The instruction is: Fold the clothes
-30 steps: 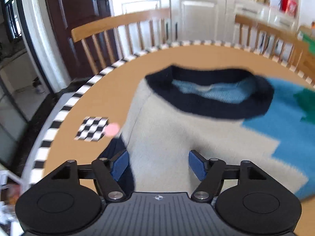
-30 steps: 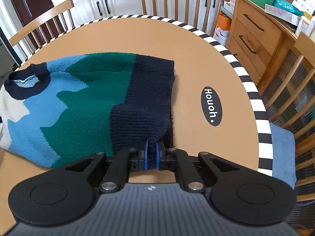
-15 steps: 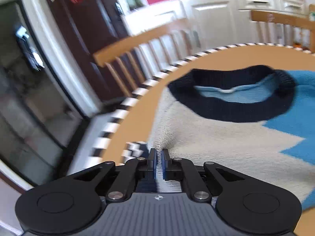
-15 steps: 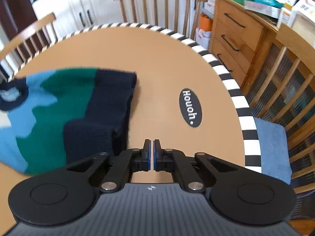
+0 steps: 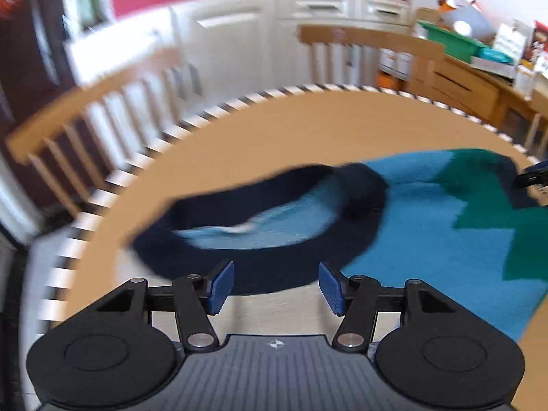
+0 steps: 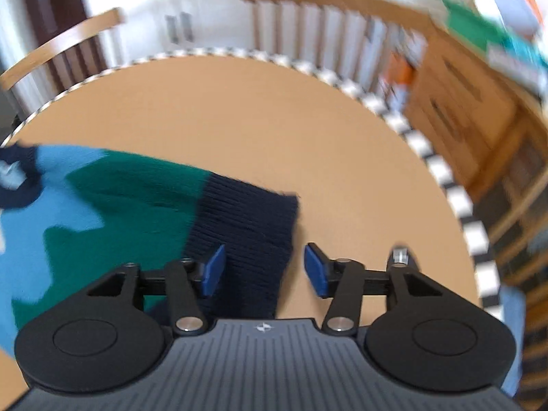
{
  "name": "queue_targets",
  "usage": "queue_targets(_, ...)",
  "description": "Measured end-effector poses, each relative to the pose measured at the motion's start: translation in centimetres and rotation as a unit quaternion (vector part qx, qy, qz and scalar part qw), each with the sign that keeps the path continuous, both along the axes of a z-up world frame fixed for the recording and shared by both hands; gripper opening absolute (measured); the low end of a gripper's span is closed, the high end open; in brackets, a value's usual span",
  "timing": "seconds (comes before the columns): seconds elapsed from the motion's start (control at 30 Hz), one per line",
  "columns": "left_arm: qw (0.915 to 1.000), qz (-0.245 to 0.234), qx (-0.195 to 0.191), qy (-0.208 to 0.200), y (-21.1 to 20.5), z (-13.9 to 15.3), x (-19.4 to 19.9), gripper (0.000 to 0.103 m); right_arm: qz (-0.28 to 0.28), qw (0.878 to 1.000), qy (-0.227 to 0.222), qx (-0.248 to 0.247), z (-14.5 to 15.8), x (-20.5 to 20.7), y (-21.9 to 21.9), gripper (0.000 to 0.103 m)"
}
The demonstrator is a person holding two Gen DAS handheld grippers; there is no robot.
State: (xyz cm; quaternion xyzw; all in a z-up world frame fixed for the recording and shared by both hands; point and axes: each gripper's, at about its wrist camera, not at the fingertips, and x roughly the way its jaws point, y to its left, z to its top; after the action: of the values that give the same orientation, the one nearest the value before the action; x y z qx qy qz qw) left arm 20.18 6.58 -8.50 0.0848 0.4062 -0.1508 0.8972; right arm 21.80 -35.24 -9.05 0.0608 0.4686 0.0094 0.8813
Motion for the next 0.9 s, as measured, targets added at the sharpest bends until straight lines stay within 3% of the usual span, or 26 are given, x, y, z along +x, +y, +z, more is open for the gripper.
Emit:
queue_targets(0.03,0.9998,-0.008,-0.019,0.007,-0.4,-0.3,0.6,0.061,-0.007,1.000,0.004,0.025,-0.2,0.0,-0.5,0.051)
queue_targets(0.1,0.9988,-0.026,-0.039,0.011,-1.4,-0.8,1.5,0.069,-0.012,0.998,0.012,0.056,-0.2,0.0,-1.3,0.032)
queue_targets(0.13,0.9986,-0.038,-0.038,0.004,-2.1,-1.0,2.0,0.070,-0.013,0.998,0.011,0.054,0.0,-0.1,-1.4,0.018)
queue_targets(0.17,0.9982,-0.050,-0.033,-0.002,-2.8,-1.3,2.5,0.071,-0.010,0.999,0.007,0.046,0.2,-0.2,-1.4,0.015)
queue_targets(0.23,0.9972,-0.069,-0.027,-0.008,-4.2,-1.4,3.2,0.070,0.006,0.999,-0.003,0.038,0.9,-0.3,-1.3,0.012)
queue_targets(0.37,0.9948,-0.088,-0.050,-0.006,-6.1,-1.8,4.9,0.067,0.032,0.999,-0.020,0.028,2.4,0.0,-0.8,0.007)
queue_targets(0.4,0.9946,-0.089,-0.055,0.002,-6.2,-2.0,5.3,0.058,0.035,0.999,-0.024,0.028,2.8,0.1,-0.9,0.007)
queue_targets(0.43,0.9945,-0.086,-0.058,0.011,-6.5,-2.4,5.7,0.040,0.036,0.999,-0.026,0.031,2.9,0.2,-1.1,0.006)
queue_targets(0.47,0.9945,-0.083,-0.062,0.018,-6.6,-2.7,5.9,0.030,0.035,0.998,-0.027,0.037,3.0,0.3,-1.2,0.004)
queue_targets(0.5,0.9946,-0.078,-0.065,0.020,-6.4,-2.8,5.9,0.009,0.033,0.998,-0.027,0.039,3.0,0.4,-1.3,0.004)
queue_targets(0.6,0.9946,-0.064,-0.076,0.028,-6.0,-2.9,6.1,0.008,0.024,0.999,-0.017,0.033,2.7,0.6,-1.6,0.006)
queue_targets(0.67,0.9945,-0.059,-0.081,0.032,-5.7,-2.8,6.1,0.008,0.005,1.000,-0.008,0.024,2.0,0.9,-2.0,0.022)
queue_targets(0.7,0.9945,-0.057,-0.081,0.032,-5.6,-2.8,6.1,0.008,-0.001,0.999,-0.009,0.032,1.7,0.9,-2.2,0.023)
queue_targets(0.8,0.9933,-0.050,-0.097,0.040,-5.2,-2.4,6.1,0.008,-0.010,0.997,-0.007,0.082,1.0,1.1,-2.9,0.019)
queue_targets(0.83,0.9925,-0.047,-0.104,0.044,-5.1,-2.2,6.1,0.008,-0.011,0.996,-0.002,0.091,0.9,1.1,-2.9,0.010)
queue_targets(0.9,0.9906,-0.042,-0.120,0.051,-4.9,-1.8,6.2,0.008,-0.010,0.994,0.003,0.106,1.1,1.0,-2.9,0.007)
